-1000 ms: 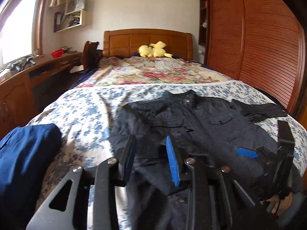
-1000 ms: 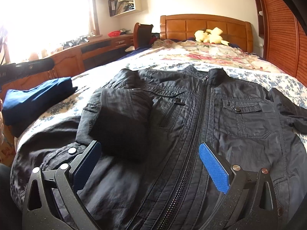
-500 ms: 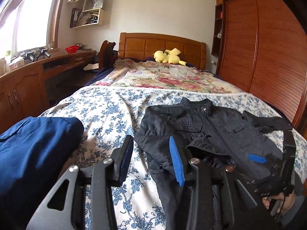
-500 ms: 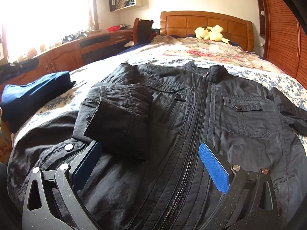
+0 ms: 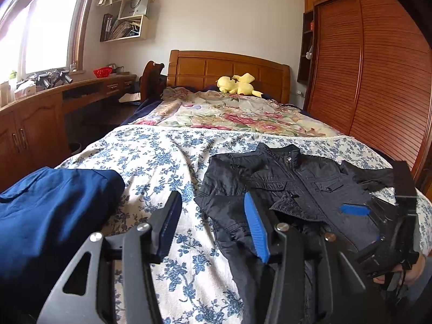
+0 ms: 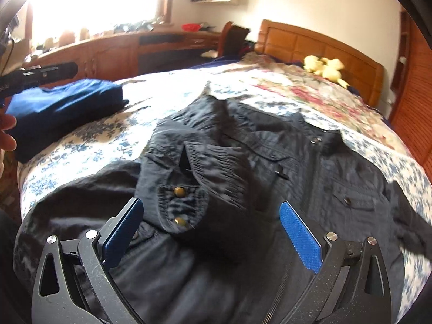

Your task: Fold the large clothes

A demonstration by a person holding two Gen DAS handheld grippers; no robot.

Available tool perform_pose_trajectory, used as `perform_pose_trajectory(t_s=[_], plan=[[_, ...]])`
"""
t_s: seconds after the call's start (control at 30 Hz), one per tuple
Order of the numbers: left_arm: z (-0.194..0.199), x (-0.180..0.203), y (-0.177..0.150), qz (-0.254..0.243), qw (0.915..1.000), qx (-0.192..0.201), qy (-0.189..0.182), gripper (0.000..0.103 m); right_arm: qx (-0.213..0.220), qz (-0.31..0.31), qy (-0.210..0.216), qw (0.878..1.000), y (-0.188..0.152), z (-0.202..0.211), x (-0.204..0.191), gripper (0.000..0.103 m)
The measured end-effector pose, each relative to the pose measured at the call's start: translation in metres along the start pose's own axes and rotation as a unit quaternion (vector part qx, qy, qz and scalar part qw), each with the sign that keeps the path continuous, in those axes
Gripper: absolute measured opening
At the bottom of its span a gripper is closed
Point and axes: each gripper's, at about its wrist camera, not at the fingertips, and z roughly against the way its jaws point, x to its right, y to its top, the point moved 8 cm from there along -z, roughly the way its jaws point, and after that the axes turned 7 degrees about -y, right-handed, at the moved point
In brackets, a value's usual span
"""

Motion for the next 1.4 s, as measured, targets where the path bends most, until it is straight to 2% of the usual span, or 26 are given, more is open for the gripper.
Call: perform_pose_trajectory(t_s=[0.1,0.33,0.43,0.5,0.53,0.6,0.67,0.9,1.13,1.27,1.4], plan=[[0.003,-0.001,0.000,0.003,1.0000,0.003,-0.004,0.056,-0.026,0.018,0.014,0.999,0.000,-0.015,-0.011,0.099],[0.007,-0.001,0.003,0.007,0.9999,0.006,-0.010,0.057,-0.070,0.059,0.018,0.996,-0.018,-0.036,-0.023,0.092],[0.007,0.001,0.002,0.005,0.9999,0.005,-0.013,0.057,-0.078,0.072,0.008,0.994,-0.023,-0.040,-0.020,0.074],[0.005,0.003,0.002,0.003,0.9999,0.003,-0.014,0.057,-0.078,0.068,0.013,0.995,-0.023,-0.039,-0.016,0.054],[0.004,0.004,0.001,0.002,0.9999,0.002,-0.014,0.057,-0.078,0.063,0.015,0.995,-0.022,-0.037,-0.012,0.050],[0.002,0.005,0.000,0.000,0.9999,0.000,-0.015,0.057,-0.072,0.056,0.015,0.996,-0.019,-0.034,-0.007,0.021],[0.000,0.007,-0.001,0.000,0.9999,-0.003,-0.017,0.057,-0.060,0.054,0.004,0.997,-0.016,-0.027,0.001,0.014],[-0.006,0.020,-0.007,-0.007,0.9994,-0.015,-0.029,0.057,-0.015,0.054,-0.027,0.998,-0.013,0.012,0.028,0.007],[-0.015,0.039,-0.010,-0.019,0.9986,-0.026,-0.041,0.057,0.034,-0.006,-0.065,0.997,-0.014,0.080,0.079,0.007],[-0.022,0.052,-0.011,-0.028,0.9978,-0.032,-0.051,0.057,0.044,-0.038,-0.084,0.995,-0.026,0.115,0.106,0.007],[-0.029,0.068,-0.012,-0.037,0.9966,-0.039,-0.062,0.057,0.032,-0.058,-0.107,0.992,-0.047,0.131,0.124,0.004]])
